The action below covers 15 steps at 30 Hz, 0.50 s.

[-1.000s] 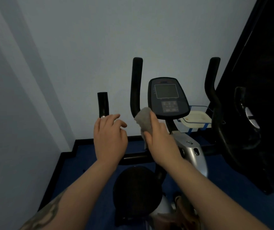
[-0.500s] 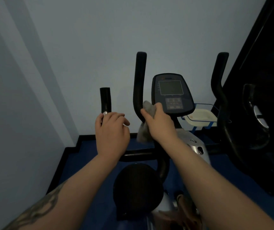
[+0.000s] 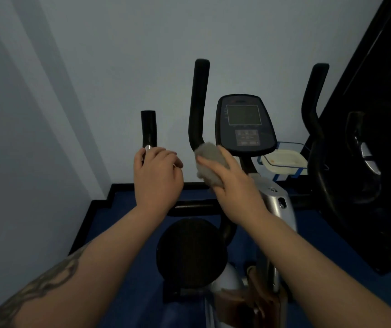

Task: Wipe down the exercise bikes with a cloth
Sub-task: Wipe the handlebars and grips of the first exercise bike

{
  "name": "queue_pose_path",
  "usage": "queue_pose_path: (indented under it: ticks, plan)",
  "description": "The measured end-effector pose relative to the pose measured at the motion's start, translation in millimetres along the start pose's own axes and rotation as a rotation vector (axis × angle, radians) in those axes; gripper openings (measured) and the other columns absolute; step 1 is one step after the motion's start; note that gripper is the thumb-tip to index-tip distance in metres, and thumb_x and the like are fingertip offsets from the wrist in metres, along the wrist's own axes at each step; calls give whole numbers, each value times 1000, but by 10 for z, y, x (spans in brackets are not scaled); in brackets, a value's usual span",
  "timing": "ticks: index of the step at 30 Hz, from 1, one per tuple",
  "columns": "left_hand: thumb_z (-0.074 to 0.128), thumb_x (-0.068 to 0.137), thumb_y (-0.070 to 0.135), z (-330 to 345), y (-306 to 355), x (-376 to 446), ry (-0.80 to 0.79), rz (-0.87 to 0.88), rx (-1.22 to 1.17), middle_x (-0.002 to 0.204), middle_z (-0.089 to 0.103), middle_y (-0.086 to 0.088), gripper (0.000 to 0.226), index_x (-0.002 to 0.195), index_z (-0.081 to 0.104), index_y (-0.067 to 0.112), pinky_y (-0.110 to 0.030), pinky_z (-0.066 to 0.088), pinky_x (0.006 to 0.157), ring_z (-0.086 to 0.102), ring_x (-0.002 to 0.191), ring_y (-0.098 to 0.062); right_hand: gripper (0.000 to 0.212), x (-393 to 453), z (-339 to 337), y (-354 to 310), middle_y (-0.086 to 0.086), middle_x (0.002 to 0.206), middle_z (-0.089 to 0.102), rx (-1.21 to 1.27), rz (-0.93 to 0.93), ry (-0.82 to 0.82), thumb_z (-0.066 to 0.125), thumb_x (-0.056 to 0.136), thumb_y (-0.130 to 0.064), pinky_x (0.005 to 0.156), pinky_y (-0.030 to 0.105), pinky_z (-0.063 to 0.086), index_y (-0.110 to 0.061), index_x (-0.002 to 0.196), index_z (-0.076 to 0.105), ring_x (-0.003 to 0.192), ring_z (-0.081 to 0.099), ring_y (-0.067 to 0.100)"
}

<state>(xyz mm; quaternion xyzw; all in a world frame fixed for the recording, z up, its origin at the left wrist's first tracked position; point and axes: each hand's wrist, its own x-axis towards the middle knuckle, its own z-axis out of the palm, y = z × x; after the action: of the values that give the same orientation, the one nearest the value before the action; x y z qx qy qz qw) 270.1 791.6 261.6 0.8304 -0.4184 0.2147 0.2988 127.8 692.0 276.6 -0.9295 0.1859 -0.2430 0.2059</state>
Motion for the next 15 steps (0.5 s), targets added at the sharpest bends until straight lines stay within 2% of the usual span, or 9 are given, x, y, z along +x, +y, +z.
queue_pose_path:
  ticks: [2,3,7,9,10,13,15]
  plan:
    - [61,82,7,0,-1,4,0,0,-6,95,72,2,15,78,71,18,-45,27,112,58,108,-20,41,-276,-53,87,-10,160,14,30,-41,-8,55,96,-17,89,0,27,-36,132,55,118,36,0]
    - [61,82,7,3,-2,1,-4,-1,-1,94,72,2,15,78,71,18,-45,27,112,57,108,-21,37,-346,-65,126,-11,159,14,45,-40,-20,56,95,-18,89,-3,24,-34,129,58,118,34,-2]
    - [60,84,9,6,3,1,-10,4,26,94,72,2,15,80,72,18,-43,26,112,56,110,-21,35,-122,-51,60,-1,153,27,38,-24,-17,55,95,-15,83,-4,26,-28,128,60,108,29,-6]
    - [59,84,10,-1,6,2,-23,1,30,93,72,3,16,80,72,19,-42,25,112,56,110,-20,39,23,-17,-31,0,148,33,85,13,31,53,96,-13,92,4,32,-27,133,57,111,36,-2]
    - [59,84,10,-6,7,3,-23,2,31,93,72,2,16,80,72,19,-42,24,112,56,110,-21,40,37,-3,-49,-1,148,34,110,34,54,52,96,-12,93,3,32,-27,133,57,113,38,0]
    - [60,84,10,-14,15,0,-28,8,43,93,72,3,17,79,73,19,-42,23,112,55,111,-21,38,-201,28,-1,-3,147,31,112,19,67,54,95,-13,85,-7,25,-30,128,60,107,33,-9]
    - [60,84,11,-6,16,3,-24,12,41,92,72,4,16,78,73,19,-42,23,111,56,111,-21,38,-361,26,50,-5,149,29,134,3,60,58,93,-14,89,-7,24,-31,126,62,111,31,-9]
